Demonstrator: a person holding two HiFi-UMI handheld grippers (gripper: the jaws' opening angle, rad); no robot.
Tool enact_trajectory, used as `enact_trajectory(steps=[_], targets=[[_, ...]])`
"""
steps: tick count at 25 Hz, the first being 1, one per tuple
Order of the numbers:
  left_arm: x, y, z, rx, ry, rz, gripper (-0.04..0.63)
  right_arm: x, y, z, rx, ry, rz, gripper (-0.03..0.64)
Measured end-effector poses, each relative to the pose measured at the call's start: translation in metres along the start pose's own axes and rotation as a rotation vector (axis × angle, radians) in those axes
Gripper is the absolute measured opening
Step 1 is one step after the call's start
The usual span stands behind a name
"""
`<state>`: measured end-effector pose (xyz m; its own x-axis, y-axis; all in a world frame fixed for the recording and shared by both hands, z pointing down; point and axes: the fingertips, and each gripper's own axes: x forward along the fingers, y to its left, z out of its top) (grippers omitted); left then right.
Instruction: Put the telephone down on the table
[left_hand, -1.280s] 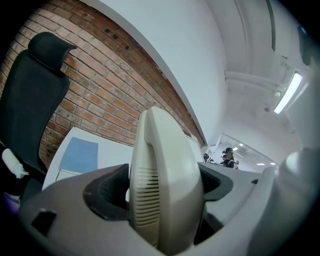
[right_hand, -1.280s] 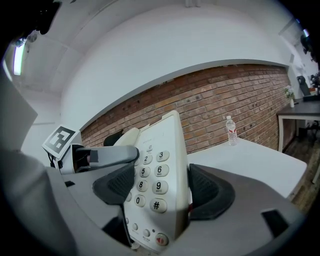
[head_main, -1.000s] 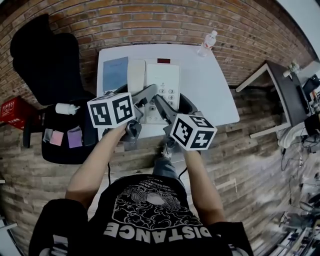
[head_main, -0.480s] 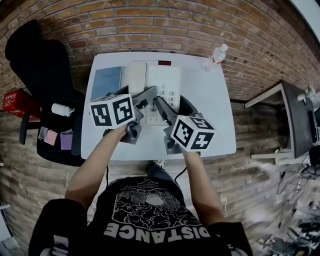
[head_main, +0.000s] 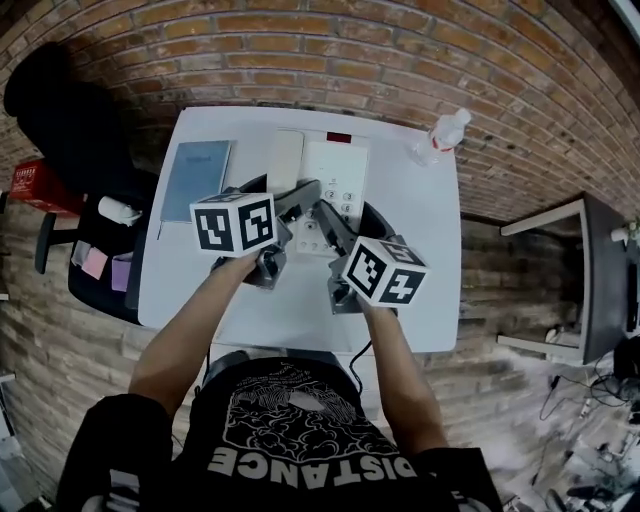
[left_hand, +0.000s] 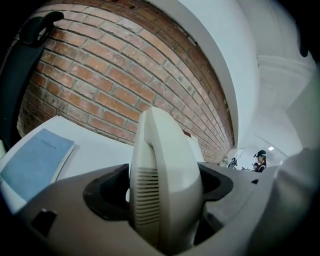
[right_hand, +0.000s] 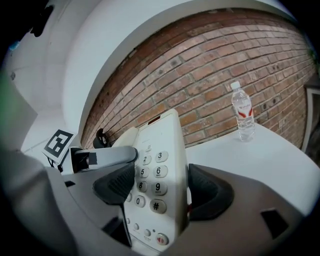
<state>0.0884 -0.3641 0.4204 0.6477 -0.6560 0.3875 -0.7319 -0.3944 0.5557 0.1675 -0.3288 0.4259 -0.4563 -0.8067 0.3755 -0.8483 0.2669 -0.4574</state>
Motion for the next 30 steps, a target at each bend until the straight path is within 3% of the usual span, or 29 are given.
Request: enact_trajectory(steps=[12,30], targets=[[0.044,0.034,-0.022,-0.079,0.058,0.083,0.399,0.041,-0.042,-0.02,0.071,0.101,0.045,0.301],[0.104,0.101,-0.045,-0.151,0.201,0.072,0.399,0.108,-0.081,-0.056,0.142,0.215,-0.063,0.304]])
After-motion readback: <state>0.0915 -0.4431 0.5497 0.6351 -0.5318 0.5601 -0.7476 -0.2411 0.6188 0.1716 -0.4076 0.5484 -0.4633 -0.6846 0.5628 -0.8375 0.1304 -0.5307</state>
